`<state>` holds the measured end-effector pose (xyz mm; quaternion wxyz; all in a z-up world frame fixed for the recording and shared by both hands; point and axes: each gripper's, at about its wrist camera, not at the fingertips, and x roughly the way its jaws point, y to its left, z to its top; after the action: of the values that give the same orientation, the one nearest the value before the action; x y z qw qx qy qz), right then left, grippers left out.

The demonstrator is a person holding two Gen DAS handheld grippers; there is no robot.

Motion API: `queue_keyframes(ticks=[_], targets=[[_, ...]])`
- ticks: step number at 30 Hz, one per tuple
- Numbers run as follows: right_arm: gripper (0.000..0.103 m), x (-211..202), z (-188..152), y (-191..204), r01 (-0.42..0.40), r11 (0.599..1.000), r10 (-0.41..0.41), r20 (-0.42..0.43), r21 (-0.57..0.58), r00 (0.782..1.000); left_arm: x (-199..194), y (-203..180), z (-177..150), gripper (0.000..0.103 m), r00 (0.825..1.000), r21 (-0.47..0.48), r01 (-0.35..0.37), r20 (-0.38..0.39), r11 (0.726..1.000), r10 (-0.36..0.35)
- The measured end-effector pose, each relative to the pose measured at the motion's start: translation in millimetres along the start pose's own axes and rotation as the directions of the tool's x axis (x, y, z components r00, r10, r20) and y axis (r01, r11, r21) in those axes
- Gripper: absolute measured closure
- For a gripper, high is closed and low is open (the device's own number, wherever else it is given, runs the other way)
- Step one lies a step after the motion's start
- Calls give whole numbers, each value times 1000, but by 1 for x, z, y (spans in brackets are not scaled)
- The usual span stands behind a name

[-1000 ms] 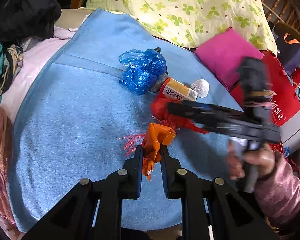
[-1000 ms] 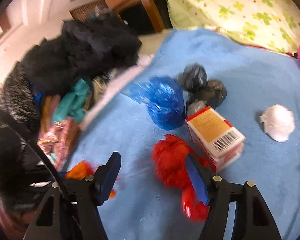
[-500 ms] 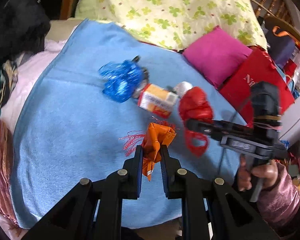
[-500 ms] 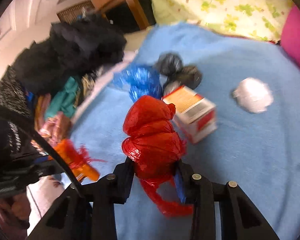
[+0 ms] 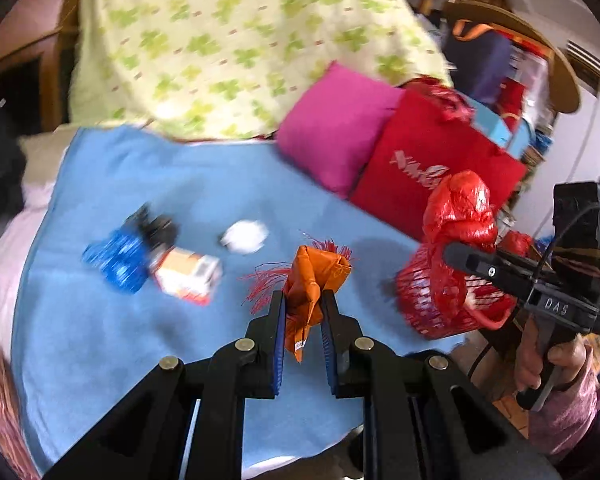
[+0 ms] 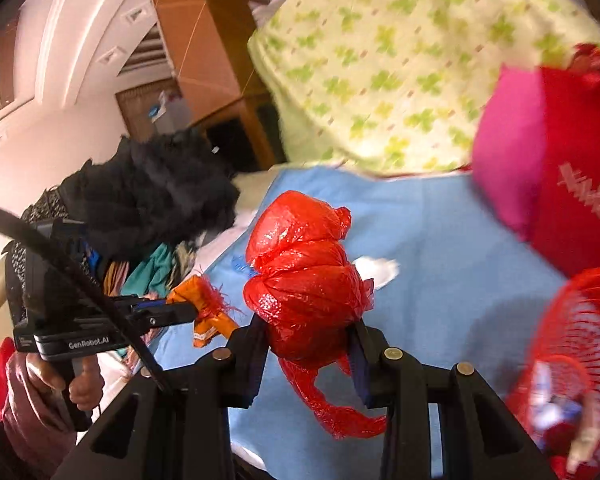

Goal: Collect trash
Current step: 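Carry the red bag and orange wrapper over the red basket and open both tools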

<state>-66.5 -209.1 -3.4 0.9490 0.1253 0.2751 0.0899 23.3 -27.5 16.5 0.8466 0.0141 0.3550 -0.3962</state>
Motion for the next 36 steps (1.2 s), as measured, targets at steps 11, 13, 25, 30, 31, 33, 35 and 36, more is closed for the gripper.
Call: queue_keyframes(ticks=[11, 13, 25, 30, 31, 33, 35, 36], targets=[[65, -111, -7, -68, 157, 981, -171, 128, 110, 977, 34, -120, 46, 85, 989, 171, 144, -3, 975, -146], [64, -127, -11, -88, 193, 971, -213, 139, 142, 967, 46, -139, 52, 85, 985, 192, 174, -14, 966, -175], [32, -165, -42, -181, 269, 894, -328, 116, 358, 937, 141, -216, 69, 36, 979, 210, 203, -74, 957, -191], [32, -179, -49, -193, 261, 884, -341, 152, 389, 928, 138, -191, 57, 36, 986, 210, 160, -74, 965, -148], [32, -182, -50, -192, 257, 885, -341, 162, 389, 926, 134, -183, 53, 35, 990, 216, 136, -67, 967, -124], [32, -184, -47, -188, 249, 888, -337, 179, 387, 925, 124, -162, 43, 35, 996, 220, 82, -61, 972, -70], [32, -182, -42, -178, 222, 902, -309, 197, 370, 930, 112, -134, 31, 35, 998, 207, 27, -57, 978, -16], [32, -178, -39, -170, 205, 913, -290, 206, 353, 935, 104, -117, 22, 35, 998, 191, -2, -56, 982, 13]])
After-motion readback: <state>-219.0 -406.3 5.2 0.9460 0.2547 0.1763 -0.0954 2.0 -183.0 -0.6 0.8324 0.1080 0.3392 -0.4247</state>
